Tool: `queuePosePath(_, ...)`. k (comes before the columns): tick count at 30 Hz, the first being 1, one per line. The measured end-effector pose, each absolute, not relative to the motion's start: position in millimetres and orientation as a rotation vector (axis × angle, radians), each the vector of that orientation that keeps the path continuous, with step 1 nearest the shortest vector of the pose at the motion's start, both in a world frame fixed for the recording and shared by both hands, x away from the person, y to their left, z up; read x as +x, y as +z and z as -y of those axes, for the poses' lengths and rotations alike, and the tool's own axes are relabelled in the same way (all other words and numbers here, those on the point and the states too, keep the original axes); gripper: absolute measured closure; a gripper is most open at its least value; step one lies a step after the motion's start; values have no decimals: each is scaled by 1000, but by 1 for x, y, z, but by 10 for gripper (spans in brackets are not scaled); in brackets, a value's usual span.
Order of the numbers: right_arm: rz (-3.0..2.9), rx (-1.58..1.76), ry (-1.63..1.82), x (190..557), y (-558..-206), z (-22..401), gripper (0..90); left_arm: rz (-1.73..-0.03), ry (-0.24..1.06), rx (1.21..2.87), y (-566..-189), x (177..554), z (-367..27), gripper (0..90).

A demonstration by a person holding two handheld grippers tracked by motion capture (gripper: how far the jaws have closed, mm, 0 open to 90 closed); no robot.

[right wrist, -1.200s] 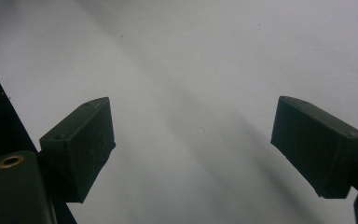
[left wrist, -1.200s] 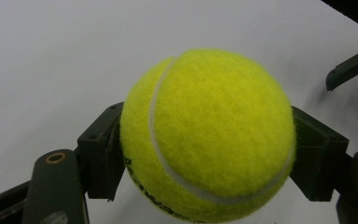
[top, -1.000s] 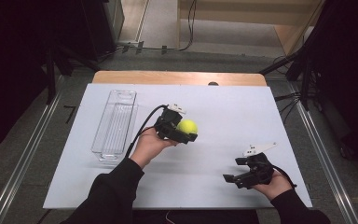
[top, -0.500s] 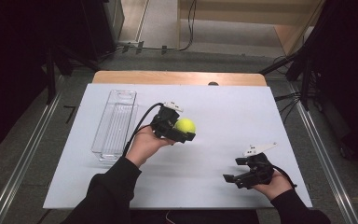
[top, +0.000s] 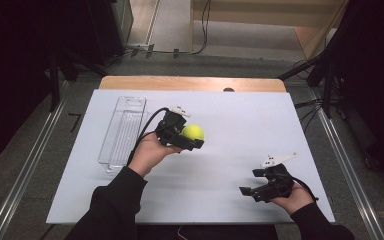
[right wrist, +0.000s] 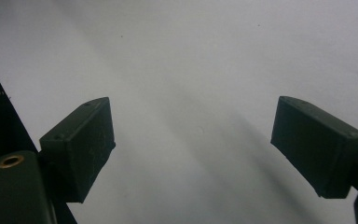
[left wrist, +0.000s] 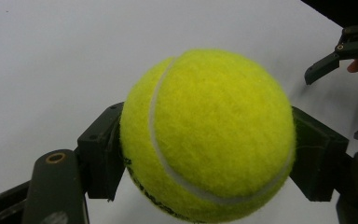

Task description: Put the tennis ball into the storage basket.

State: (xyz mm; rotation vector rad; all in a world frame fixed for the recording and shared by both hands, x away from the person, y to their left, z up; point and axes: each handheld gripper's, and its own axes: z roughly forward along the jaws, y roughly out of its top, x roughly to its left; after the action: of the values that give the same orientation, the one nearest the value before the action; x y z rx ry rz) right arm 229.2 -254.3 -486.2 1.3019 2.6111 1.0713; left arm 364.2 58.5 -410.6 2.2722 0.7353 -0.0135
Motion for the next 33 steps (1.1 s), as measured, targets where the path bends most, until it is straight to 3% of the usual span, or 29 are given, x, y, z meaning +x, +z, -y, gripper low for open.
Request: queuePosePath(33,-2632,1270,1071,234,-486,249,114,-827,14,2221,-400,369,-93,255)
